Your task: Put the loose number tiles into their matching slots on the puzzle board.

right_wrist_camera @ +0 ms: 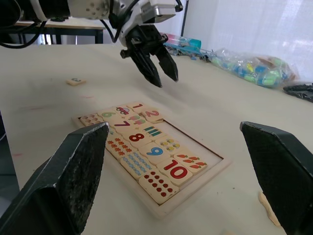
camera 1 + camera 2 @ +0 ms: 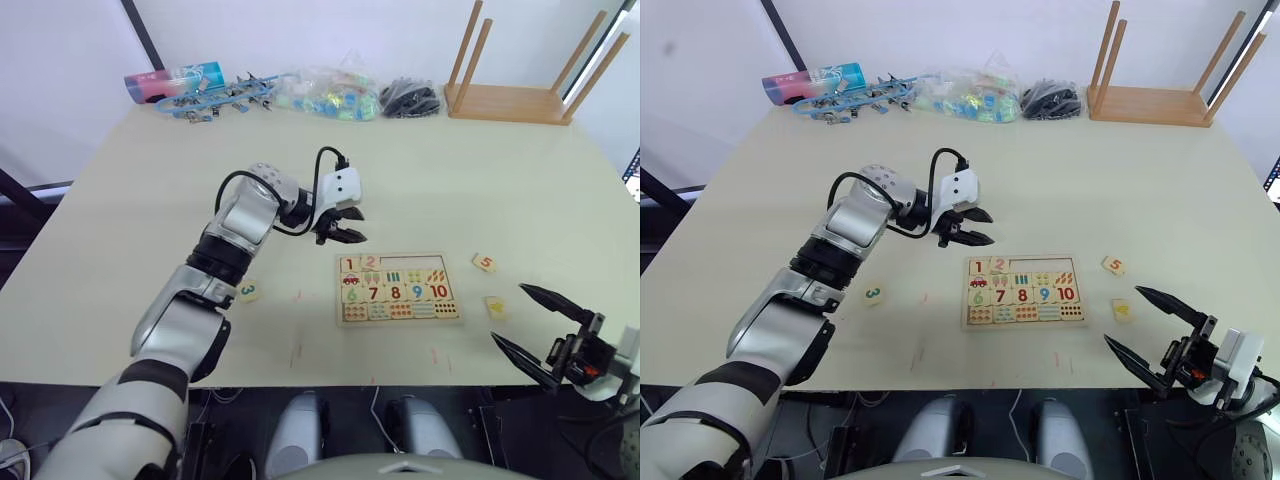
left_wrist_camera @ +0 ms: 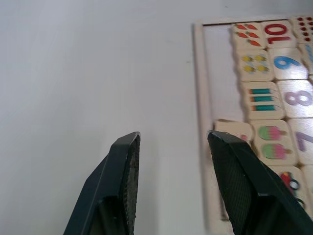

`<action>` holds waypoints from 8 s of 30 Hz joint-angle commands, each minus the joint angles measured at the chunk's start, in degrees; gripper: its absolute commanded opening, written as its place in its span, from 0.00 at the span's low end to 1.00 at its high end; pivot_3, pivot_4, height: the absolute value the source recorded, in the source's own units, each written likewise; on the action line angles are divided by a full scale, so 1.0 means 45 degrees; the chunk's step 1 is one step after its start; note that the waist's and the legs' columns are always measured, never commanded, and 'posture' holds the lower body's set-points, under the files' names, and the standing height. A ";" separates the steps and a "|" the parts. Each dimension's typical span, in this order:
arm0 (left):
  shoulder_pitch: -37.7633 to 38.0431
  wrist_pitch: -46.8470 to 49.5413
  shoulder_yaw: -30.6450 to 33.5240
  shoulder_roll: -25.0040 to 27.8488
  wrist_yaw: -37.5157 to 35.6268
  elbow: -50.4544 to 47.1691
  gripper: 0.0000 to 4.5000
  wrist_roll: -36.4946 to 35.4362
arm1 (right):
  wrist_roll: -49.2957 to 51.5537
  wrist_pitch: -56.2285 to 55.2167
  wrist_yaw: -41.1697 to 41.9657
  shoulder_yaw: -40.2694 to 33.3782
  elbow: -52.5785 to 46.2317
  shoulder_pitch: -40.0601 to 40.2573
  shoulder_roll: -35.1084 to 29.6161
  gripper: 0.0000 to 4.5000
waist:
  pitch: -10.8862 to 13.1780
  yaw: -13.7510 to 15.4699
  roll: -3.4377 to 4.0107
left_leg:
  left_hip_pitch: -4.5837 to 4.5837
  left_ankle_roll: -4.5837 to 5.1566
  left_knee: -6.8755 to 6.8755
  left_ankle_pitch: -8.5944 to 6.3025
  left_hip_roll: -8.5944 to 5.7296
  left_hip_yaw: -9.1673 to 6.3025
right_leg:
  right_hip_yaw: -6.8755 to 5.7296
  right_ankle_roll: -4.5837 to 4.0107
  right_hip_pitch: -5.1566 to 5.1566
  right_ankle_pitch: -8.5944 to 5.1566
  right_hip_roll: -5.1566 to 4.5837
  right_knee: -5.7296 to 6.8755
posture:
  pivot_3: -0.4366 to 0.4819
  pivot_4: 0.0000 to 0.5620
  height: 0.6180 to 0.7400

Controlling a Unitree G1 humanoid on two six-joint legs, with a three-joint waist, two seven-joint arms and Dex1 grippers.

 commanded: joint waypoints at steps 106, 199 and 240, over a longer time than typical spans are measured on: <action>0.5064 -0.0331 0.5279 0.0713 0.0295 -0.3795 0.06 -0.3816 | -0.0651 -0.0560 -0.1069 -0.0881 0.1555 -0.0121 -0.0435 1.00 | -0.0003 -0.0011 0.0004 | 0.0008 0.0000 0.0001 0.0000 0.0020 -0.0001 | 0.0000 -0.0003 0.0003 0.0002 -0.0007 0.0014 | 0.48 0.27 0.98; 0.7549 -0.6314 0.5218 0.5134 -0.3686 0.1019 0.99 -0.3082 | 0.0990 0.1249 0.2803 -0.1660 0.1021 0.1284 -0.1186 1.00 | -0.0018 -0.0011 0.0033 | 0.0001 0.0010 -0.0072 -0.0009 0.0025 0.0021 | -0.0047 -0.0013 0.0009 -0.0004 -0.0068 -0.0113 | 0.48 0.27 0.98; 1.3719 0.9123 0.6862 -0.0391 1.1632 -1.6219 0.34 -0.4344 | 0.1332 0.0535 0.3780 -0.1891 0.2029 0.0784 -0.1124 1.00 | -0.0052 -0.0003 0.0087 | 0.0022 0.0009 -0.0068 -0.0008 0.0032 -0.0009 | -0.0035 -0.0043 0.0031 -0.0017 -0.0106 -0.0095 | 0.48 0.27 0.98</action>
